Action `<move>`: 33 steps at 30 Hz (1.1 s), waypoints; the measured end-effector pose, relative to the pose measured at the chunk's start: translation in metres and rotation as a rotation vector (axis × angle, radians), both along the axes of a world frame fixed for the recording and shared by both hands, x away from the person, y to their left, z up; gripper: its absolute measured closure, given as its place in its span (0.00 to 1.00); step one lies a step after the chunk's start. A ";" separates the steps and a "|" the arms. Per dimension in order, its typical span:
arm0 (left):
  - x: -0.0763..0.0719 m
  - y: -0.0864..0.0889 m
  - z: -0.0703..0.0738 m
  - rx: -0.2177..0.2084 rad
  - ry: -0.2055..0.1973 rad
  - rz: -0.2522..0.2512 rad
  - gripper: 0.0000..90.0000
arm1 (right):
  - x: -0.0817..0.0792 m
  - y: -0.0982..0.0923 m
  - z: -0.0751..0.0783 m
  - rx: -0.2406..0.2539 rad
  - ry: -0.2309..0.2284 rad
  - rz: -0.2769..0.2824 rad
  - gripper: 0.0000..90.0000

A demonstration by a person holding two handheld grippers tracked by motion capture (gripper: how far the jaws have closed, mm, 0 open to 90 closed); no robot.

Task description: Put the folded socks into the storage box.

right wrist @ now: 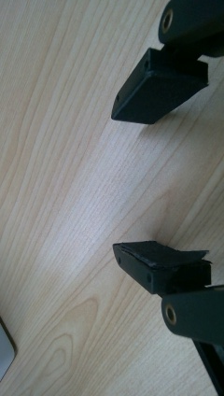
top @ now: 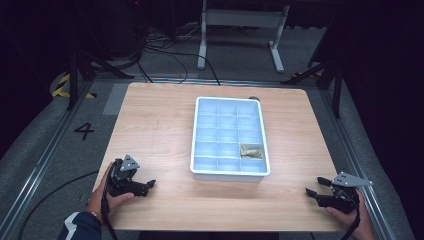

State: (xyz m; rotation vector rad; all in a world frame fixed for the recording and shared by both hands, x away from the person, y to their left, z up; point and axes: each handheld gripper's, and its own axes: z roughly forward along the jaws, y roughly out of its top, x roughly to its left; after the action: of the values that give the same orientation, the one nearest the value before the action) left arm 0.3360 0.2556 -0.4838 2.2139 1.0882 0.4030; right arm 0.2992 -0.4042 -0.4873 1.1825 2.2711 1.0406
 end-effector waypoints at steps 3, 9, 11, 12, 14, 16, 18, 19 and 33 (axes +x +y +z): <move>0.000 0.000 0.000 0.000 -0.001 0.004 0.00 | 0.000 0.000 0.000 0.001 0.001 -0.001 0.34; 0.000 0.000 0.000 -0.003 0.002 0.005 0.00 | 0.000 0.000 0.000 -0.001 -0.001 -0.004 0.34; 0.000 0.000 0.000 -0.003 0.003 0.005 0.00 | 0.000 0.000 0.000 0.002 0.001 -0.007 0.34; 0.000 0.000 0.000 -0.002 0.001 0.006 0.00 | 0.000 0.000 0.000 0.002 0.000 -0.007 0.34; 0.000 -0.001 0.000 0.001 0.000 0.010 0.00 | 0.000 0.000 0.000 0.002 0.001 -0.009 0.34; 0.000 -0.001 0.000 -0.001 -0.001 0.011 0.00 | 0.000 0.000 0.000 0.003 0.000 -0.010 0.34; 0.000 -0.001 0.000 -0.001 -0.002 0.012 0.00 | 0.000 0.000 0.000 0.003 0.001 -0.011 0.34; 0.000 -0.001 0.000 -0.001 -0.002 0.013 0.00 | 0.000 0.000 0.000 0.003 0.001 -0.011 0.34; 0.000 -0.001 0.000 -0.002 -0.001 0.014 0.00 | 0.000 0.000 0.000 -0.002 -0.002 -0.013 0.34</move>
State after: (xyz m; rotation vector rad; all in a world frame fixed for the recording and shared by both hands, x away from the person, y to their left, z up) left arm 0.3359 0.2547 -0.4839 2.2055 1.1038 0.4092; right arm 0.2992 -0.4046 -0.4873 1.1934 2.2599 1.0342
